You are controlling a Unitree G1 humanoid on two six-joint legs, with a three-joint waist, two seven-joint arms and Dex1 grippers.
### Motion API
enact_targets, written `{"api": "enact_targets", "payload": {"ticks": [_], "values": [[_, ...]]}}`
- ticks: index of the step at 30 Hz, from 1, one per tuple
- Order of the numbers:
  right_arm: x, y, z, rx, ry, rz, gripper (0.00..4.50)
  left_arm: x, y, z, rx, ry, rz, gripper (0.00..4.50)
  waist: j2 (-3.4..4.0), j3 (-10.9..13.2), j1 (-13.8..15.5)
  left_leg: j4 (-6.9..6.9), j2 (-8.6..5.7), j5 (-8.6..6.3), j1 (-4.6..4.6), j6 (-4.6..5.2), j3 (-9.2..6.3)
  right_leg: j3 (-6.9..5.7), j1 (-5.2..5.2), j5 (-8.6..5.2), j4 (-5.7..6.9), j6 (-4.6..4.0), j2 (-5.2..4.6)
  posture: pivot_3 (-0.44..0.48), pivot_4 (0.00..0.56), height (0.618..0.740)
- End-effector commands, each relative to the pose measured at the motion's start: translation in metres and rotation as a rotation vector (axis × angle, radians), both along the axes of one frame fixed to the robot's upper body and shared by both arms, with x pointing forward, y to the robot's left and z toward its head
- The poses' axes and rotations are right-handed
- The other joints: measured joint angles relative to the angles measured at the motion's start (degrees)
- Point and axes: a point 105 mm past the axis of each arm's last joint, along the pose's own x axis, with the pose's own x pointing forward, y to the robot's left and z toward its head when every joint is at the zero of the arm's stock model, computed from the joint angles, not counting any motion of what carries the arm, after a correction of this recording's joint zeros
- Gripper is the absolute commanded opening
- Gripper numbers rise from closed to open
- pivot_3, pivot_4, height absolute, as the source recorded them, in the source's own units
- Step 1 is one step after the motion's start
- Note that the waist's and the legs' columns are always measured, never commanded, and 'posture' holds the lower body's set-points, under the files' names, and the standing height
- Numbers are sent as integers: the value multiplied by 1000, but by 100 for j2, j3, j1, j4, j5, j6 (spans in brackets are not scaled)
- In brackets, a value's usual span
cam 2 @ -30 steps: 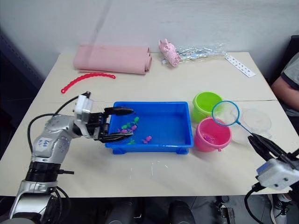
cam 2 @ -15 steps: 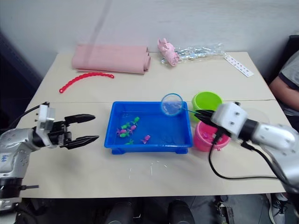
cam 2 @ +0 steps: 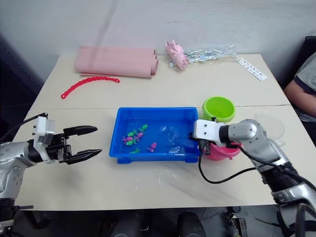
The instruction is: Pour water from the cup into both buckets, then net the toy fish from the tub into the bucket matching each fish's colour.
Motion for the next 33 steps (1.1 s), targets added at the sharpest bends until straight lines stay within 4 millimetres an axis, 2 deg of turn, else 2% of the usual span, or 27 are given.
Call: {"api": "enact_targets", "payload": {"ticks": [1, 6, 11, 16, 20, 25, 33], "values": [[-2, 11, 7, 1, -8, 55, 0, -6, -4, 6, 0, -29, -7, 4489, 0, 0, 0, 0, 0, 0, 0, 0, 0, 0, 0, 0, 0, 0, 0, 0, 150, 740], [-5, 29, 4, 67, 54, 86, 0, -9, 0, 2, 35, -18, -14, 4489, 0, 0, 3, 2, 0, 0, 1, -1, 0, 1, 1, 0, -1, 0, 0, 0, 150, 740], [-2, 34, 4, 132, 111, 63, 0, -8, 2, 2, 48, -15, -17, 4489, 0, 0, 11, 1, 0, 0, 1, -1, -1, -1, 1, 0, -1, 0, -1, 0, 150, 740], [-2, 27, 6, 196, 144, 38, 0, -7, 3, 1, 59, -13, -21, 4489, 0, 0, 10, 1, 0, -1, 1, -2, 0, -1, 1, 0, -1, 0, 0, 0, 150, 740], [-4, 24, 20, 324, 167, 22, 0, -4, 3, 1, 62, -14, -26, 4489, 0, 0, 11, 0, 0, -1, 1, -2, 0, -2, 1, 0, -1, 0, 0, 0, 150, 740], [-10, 14, 30, 398, 176, 26, 0, 2, 0, 3, 62, -23, -46, 4489, 0, 0, 14, -2, 0, -1, 1, -3, 0, -2, 0, 0, -1, 0, 0, 0, 150, 740], [-27, -7, 47, 452, 115, 33, 0, 10, -18, 19, 38, -68, -119, 4489, -1, 0, 25, -3, -1, -2, 0, -3, 1, -2, 2, 0, -4, 0, 0, 0, 150, 740]]}}
